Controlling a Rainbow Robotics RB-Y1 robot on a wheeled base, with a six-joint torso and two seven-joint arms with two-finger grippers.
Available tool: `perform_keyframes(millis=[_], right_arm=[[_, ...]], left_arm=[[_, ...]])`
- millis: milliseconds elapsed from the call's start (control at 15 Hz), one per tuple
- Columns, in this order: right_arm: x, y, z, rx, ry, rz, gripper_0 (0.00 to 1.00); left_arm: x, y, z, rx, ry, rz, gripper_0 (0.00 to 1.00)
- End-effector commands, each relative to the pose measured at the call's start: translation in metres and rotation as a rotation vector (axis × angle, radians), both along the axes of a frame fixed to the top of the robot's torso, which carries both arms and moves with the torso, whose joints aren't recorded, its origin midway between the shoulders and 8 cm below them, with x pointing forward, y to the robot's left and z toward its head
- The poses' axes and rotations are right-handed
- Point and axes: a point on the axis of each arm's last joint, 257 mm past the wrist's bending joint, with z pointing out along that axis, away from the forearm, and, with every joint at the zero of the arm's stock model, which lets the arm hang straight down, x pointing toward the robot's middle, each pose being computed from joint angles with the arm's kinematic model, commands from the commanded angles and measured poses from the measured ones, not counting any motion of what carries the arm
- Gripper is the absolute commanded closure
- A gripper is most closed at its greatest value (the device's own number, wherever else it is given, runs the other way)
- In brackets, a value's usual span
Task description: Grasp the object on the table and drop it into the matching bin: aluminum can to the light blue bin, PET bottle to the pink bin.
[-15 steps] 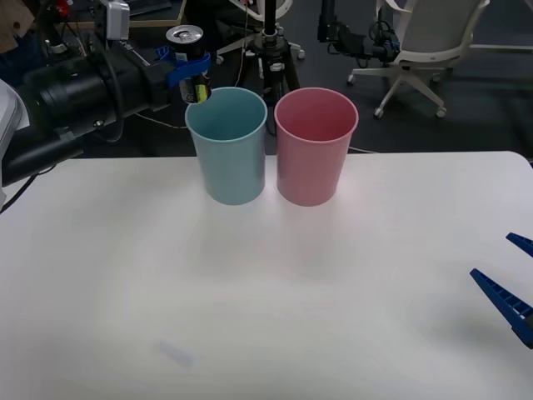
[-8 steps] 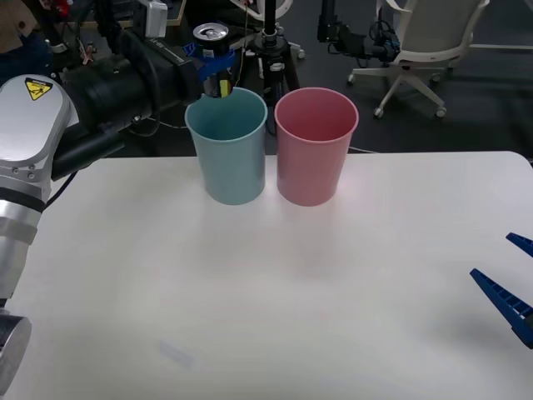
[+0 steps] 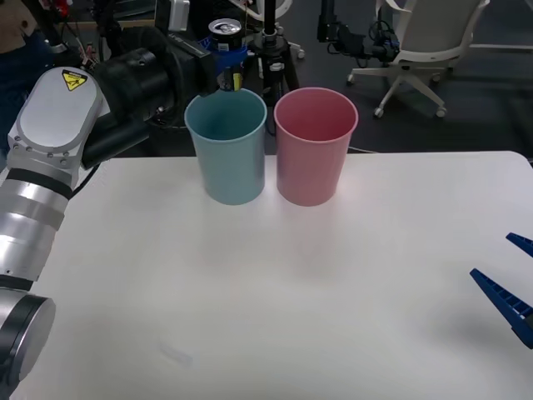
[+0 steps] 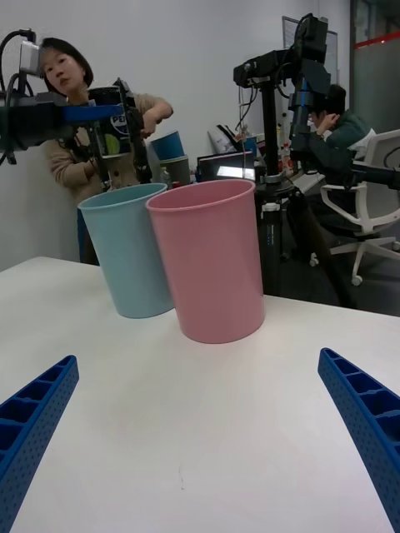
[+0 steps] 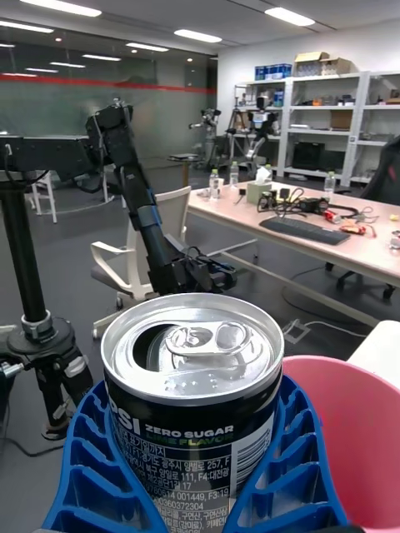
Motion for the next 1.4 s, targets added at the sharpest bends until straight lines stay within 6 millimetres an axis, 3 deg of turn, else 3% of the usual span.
perform_keyframes(millis=[67, 667, 733, 800, 867, 1400], right_arm=[[0.000, 0.000, 0.000, 0.000, 0.000, 0.000, 0.00], [0.000, 0.000, 0.000, 0.000, 0.000, 0.000, 0.00], [0.000, 0.000, 0.000, 0.000, 0.000, 0.000, 0.00], [0.000, 0.000, 0.000, 0.000, 0.000, 0.000, 0.00], [0.000, 0.000, 0.000, 0.000, 0.000, 0.000, 0.00], [0.000, 0.000, 0.000, 0.000, 0.000, 0.000, 0.00]], left_arm=[[0.009, 0.006, -0.002, 0.017, -0.014, 0.047, 0.98], [0.016, 0.012, -0.018, 0.041, 0.007, 0.075, 0.98], [0.017, 0.013, -0.016, 0.036, 0.004, 0.081, 0.92], [0.018, 0.015, -0.015, 0.033, 0.001, 0.087, 0.62], [0.019, 0.016, -0.014, 0.027, -0.002, 0.091, 0.00], [0.016, 0.012, -0.007, -0.009, 0.001, 0.075, 0.00]])
